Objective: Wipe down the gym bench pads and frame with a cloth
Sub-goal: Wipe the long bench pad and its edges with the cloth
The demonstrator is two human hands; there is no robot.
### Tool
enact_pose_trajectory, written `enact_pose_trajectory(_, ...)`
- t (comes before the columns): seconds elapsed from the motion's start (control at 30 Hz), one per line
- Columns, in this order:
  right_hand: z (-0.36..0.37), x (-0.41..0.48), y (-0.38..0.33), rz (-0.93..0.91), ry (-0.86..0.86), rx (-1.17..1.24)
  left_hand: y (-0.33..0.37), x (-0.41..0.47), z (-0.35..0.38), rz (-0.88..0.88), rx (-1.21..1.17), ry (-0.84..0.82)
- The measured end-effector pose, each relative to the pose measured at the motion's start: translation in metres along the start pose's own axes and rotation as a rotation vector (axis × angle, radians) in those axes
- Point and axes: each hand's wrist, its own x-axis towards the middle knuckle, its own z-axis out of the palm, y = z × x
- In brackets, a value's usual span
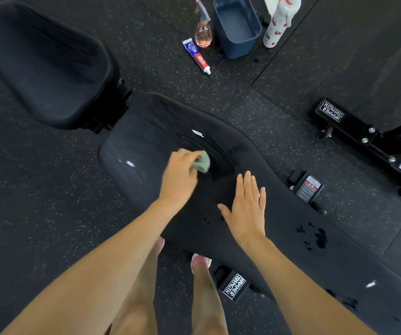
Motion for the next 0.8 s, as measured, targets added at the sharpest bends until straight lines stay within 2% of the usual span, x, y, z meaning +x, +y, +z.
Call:
enact_pose_trajectory(0.1,0.004,-0.001,-0.01,-0.04,-0.018,-0.009,-0.034,0.019,-0.031,-0.295,0.123,0.23)
enact_pose_trajectory(0.2,0.008,-0.001,-0.019,-0.086,-0.045,-0.014,-0.037,0.024,-0.021,-0.406,0.162,0.287)
enact_pose_trajectory(0.43,0.01,-0.006,-0.015,-0.104,-0.049,-0.047,0.001,-0.027,0.031,-0.084,0.116,0.072)
enact_pose_trajectory(0.6,0.006,-0.002,-0.012,-0.098,-0.015,0.064,0.007,-0.043,0.039,0.159,0.089,-0.261)
enact_pose_trajectory(0.63,0.004,-0.001,-0.013,-0.101,-0.004,0.07,0.005,-0.039,0.033,0.192,0.068,-0.267)
enact_pose_trajectory(0.7,0.001,0.001,-0.017,-0.111,0.009,0.055,-0.002,-0.026,0.016,0.19,0.053,-0.167)
enact_pose_trajectory(0.8,-0.001,0.002,-0.024,-0.109,-0.003,0.097,-0.028,0.001,-0.016,-0.042,0.114,0.097)
